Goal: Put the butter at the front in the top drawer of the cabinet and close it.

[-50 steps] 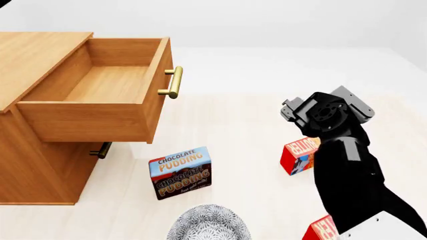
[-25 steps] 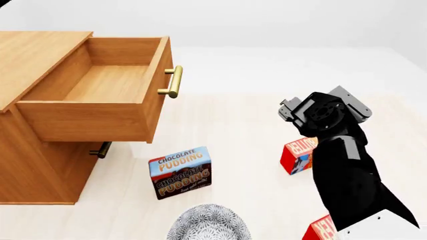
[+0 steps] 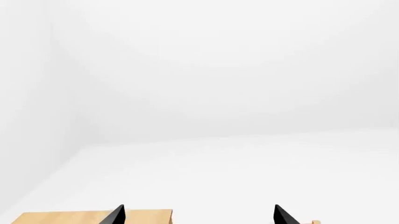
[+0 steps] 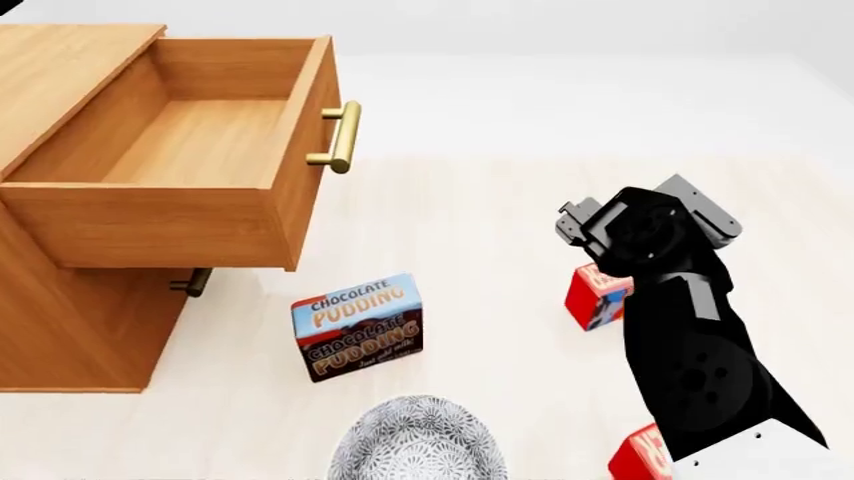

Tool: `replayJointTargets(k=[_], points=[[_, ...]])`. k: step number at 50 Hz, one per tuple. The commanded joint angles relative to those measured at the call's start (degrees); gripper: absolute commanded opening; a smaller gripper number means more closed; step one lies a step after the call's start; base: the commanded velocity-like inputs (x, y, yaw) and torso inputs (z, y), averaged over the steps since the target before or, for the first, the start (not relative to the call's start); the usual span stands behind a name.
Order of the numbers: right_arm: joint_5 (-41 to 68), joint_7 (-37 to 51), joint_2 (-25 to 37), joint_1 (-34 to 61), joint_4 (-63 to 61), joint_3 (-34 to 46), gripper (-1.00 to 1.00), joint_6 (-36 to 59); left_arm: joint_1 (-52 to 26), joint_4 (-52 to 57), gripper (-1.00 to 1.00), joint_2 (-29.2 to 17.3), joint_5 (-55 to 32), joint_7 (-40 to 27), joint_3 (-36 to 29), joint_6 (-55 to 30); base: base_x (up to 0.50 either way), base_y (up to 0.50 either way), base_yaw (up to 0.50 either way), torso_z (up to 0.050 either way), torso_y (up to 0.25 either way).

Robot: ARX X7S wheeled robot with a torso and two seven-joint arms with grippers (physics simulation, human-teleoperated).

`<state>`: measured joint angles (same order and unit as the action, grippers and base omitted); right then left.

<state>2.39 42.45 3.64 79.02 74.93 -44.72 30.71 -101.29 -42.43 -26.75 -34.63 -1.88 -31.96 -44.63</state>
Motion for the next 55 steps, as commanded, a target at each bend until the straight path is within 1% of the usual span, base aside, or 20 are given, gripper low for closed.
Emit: replayJointTargets(k=[1,13,37,55], points=[[-0.7,-0.2,-0.1,-0.1,0.0,-0.6,1.00,0.1,0.0,0.0,1.00,0.0,0.0,0.0,0.0,-0.1,0.00,0.00,0.00,0.000,-0.092],[-1.1,-0.6,-0.3,-0.1,0.0,-1.0,1.00,0.2,0.0,0.0,1.00,0.0,0.0,-0.1,0.0,-0.2,0.00,0.00,0.00,0.000,-0.083],[-1.5,-0.8,-0.5,-0.3,0.0,-1.6,1.00,0.4,0.0,0.0,1.00,0.0,0.1,-0.5,0.2,-0.2,0.00,0.00,0.00,0.000,-0.003],[-1.7,-1.1,-0.6,-0.5,0.0,-1.7,1.00,0.5,0.0,-0.1,1.00,0.1,-0.1,-0.6,0.4,-0.4,0.00,0.00,0.00,0.000,-0.061]])
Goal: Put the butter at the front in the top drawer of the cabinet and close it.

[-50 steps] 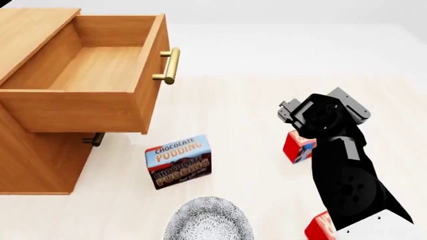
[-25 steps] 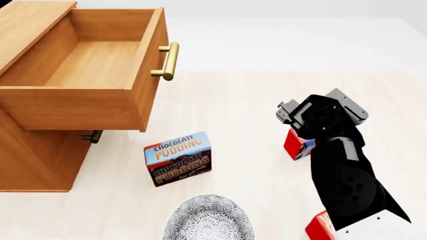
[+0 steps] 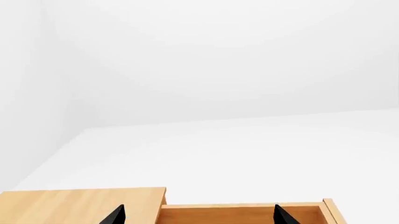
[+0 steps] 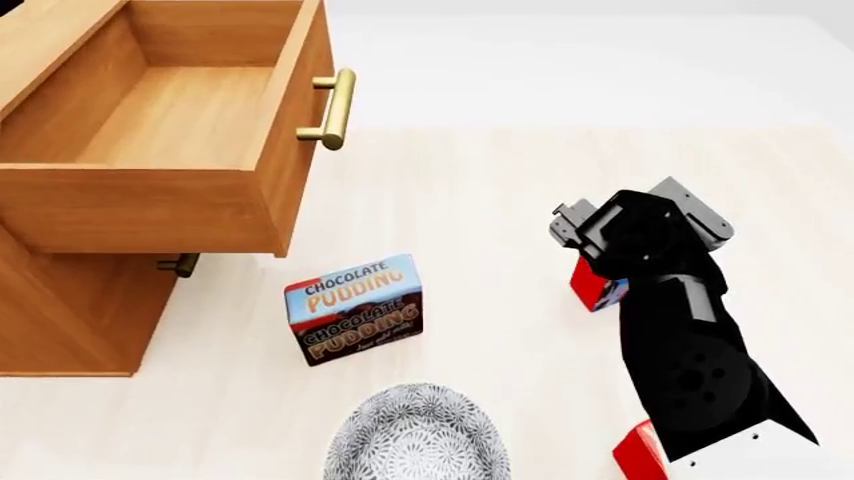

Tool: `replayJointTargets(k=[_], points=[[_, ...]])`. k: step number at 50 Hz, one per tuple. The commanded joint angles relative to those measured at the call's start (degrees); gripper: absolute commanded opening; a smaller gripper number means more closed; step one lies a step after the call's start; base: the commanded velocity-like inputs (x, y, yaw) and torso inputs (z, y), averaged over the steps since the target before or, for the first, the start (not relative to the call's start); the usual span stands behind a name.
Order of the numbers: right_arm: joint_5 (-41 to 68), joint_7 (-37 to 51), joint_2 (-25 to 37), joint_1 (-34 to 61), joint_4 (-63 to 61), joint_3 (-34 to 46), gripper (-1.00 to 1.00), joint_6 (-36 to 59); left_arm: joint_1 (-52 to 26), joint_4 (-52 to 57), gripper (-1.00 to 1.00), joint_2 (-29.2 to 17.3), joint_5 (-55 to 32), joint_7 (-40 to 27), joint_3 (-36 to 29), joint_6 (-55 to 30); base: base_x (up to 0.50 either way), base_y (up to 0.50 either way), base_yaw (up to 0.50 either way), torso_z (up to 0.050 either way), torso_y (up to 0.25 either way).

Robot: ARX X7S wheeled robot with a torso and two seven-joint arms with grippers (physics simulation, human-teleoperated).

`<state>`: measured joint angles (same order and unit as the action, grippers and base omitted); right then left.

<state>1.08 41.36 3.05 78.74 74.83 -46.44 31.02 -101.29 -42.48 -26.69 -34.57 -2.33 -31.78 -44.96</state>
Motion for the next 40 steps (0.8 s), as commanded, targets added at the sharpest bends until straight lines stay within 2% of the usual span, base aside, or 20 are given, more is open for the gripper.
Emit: replayJointTargets(k=[1,13,14,36,40], points=[[-0.4,0.0,-0.1,-0.3,0.1,0.0,1.00,0.2,0.0,-0.1,1.00,0.0,-0.1,-0.2,0.3,-0.1,0.00,0.00,0.00,0.000,0.000],[-0.3,-0.3,-0.1,-0.4,0.1,-0.3,1.00,0.0,0.0,-0.1,1.00,0.1,-0.2,-0.3,0.4,-0.2,0.00,0.00,0.00,0.000,0.000],[-0.2,-0.3,-0.2,-0.5,0.1,-0.4,-1.00,0.0,0.0,-0.1,1.00,0.1,-0.2,-0.3,0.4,-0.2,0.00,0.00,0.00,0.000,0.000],[-0.4,-0.3,-0.1,-0.6,0.1,-1.2,-1.00,0.1,-0.1,-0.4,1.00,0.1,-0.4,-0.3,0.6,-0.6,0.00,0.00,0.00,0.000,0.000],[-0.4,-0.3,-0.1,-0.7,0.1,-1.2,-1.00,0.2,-0.3,-0.6,1.00,0.2,-0.6,-0.2,0.7,-1.1,0.00,0.00,0.00,0.000,0.230]])
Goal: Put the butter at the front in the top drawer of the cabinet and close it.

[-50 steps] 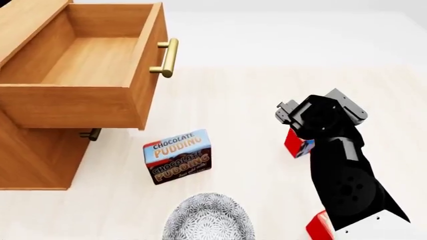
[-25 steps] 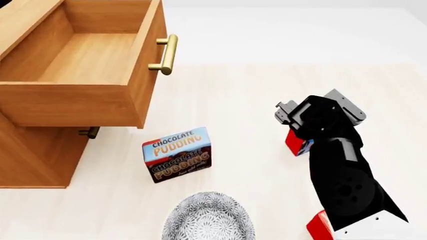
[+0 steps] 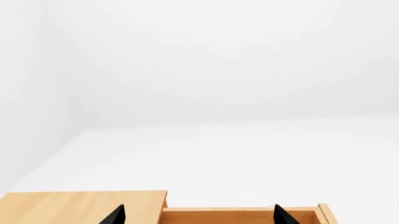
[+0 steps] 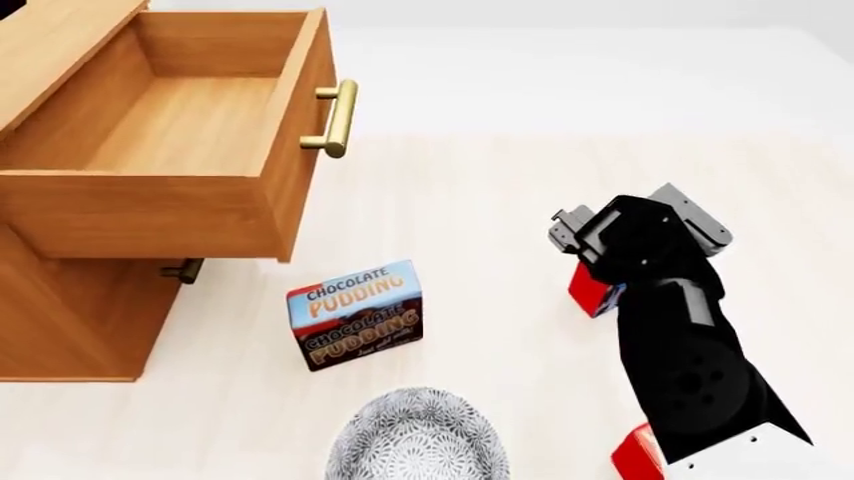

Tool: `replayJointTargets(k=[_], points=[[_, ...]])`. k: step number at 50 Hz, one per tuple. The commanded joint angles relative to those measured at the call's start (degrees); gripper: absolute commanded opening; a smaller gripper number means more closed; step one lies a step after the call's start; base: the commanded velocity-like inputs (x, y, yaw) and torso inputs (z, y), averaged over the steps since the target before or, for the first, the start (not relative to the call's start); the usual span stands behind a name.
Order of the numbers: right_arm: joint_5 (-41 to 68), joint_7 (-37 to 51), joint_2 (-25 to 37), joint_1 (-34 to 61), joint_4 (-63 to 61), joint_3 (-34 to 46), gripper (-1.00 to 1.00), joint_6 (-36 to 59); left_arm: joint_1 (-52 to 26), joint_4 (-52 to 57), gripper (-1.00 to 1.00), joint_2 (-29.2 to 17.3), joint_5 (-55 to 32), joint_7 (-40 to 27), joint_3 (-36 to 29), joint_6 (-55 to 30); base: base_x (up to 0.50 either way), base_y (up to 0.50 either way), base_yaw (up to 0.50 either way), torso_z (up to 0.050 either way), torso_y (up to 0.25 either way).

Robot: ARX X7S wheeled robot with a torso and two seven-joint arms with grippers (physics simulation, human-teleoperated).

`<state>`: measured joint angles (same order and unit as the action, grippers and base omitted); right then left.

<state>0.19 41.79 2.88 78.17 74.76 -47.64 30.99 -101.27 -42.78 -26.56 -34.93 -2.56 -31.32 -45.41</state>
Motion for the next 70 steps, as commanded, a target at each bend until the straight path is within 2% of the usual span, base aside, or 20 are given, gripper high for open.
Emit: replayJointTargets(k=[1,37,49,53,59,68,70], points=[[0.5,-0.8,0.0,-0.1,0.2,0.0,-1.00,0.2,-0.3,-0.4,1.00,0.1,-0.3,0.0,0.3,-0.7,0.00,0.00,0.00,0.000,0.250],[0.1,-1.9,0.1,1.2,0.2,0.8,-1.00,0.6,-0.3,-0.4,1.00,0.1,-0.4,-0.2,0.6,-0.8,0.00,0.00,0.00,0.000,0.250],[-2.2,-9.3,-0.1,6.9,-1.1,6.0,-1.00,3.2,0.0,-0.4,1.00,0.1,-0.9,0.1,1.2,-0.2,0.00,0.00,0.00,0.000,0.045],[-2.8,-14.3,-2.7,5.3,-14.6,9.9,-1.00,12.9,-0.2,-0.8,1.00,0.2,-1.2,1.1,1.1,-0.4,0.00,0.00,0.00,0.000,0.000],[6.0,-20.2,-2.6,1.8,-31.1,22.5,-1.00,24.2,-0.5,-1.5,1.00,0.3,-1.9,3.7,1.1,-0.5,0.00,0.00,0.00,0.000,0.000],[10.0,-30.4,0.1,-3.4,-48.4,31.8,-1.00,34.2,-0.8,-2.1,1.00,0.3,-2.4,5.4,1.0,-0.6,0.00,0.00,0.00,0.000,0.000],[11.0,-32.2,0.7,-4.3,-51.5,32.6,-1.00,35.1,4.3,7.0,1.00,-2.6,-5.4,1.9,3.3,-3.6,0.00,0.00,0.00,0.000,0.000]])
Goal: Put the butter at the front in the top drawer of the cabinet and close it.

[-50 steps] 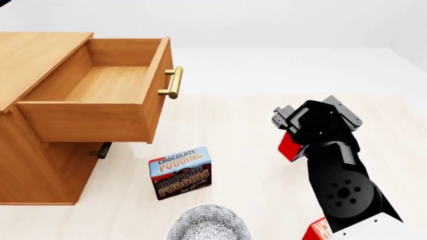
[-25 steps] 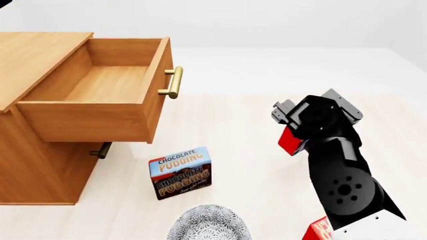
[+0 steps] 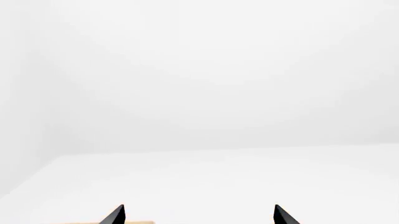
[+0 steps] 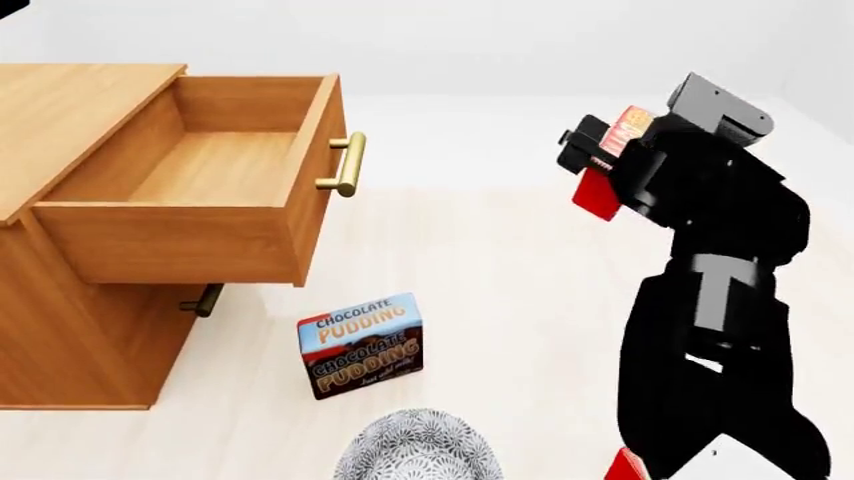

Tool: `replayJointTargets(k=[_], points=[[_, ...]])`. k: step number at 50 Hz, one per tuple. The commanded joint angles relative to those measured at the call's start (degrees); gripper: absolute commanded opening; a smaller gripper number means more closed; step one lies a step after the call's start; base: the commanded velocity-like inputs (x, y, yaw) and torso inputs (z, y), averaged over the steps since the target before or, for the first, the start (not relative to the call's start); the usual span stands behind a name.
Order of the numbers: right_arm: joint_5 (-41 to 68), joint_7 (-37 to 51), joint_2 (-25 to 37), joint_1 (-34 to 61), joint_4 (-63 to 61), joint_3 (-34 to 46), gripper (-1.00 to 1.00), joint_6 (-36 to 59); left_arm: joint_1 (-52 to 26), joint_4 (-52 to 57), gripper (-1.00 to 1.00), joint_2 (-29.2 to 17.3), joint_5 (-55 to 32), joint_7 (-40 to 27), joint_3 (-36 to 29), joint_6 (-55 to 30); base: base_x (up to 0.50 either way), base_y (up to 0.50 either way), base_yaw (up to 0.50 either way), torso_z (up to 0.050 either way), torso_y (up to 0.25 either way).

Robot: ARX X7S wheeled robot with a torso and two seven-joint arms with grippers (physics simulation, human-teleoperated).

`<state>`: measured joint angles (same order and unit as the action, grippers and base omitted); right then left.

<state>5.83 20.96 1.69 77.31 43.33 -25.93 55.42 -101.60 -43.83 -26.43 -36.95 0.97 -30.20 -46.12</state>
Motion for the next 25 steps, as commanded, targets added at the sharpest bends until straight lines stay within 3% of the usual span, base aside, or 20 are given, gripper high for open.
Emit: replayJointTargets(k=[1,5,13,25], points=[[5.9,-12.2,2.2,-3.8,-21.6,11.3,-1.00,11.0,6.2,11.0,1.00,-3.6,-4.4,-2.9,2.8,-4.1,0.00,0.00,0.00,0.000,0.000],[7.8,-15.9,4.0,-4.7,-27.3,13.6,-1.00,13.7,10.1,15.3,1.00,-4.9,-5.7,-3.7,4.0,-3.3,0.00,0.00,0.00,0.000,0.004],[12.7,-23.0,8.3,-7.2,-39.3,16.5,-1.00,18.8,10.5,16.9,1.00,-5.4,-7.4,-3.1,4.6,-4.9,0.00,0.00,0.00,0.000,0.000],[20.0,-29.5,12.4,-11.8,-52.6,13.1,-1.00,24.2,10.0,16.2,1.00,-5.4,-8.3,-0.1,4.1,-5.3,0.00,0.00,0.00,0.000,0.002]])
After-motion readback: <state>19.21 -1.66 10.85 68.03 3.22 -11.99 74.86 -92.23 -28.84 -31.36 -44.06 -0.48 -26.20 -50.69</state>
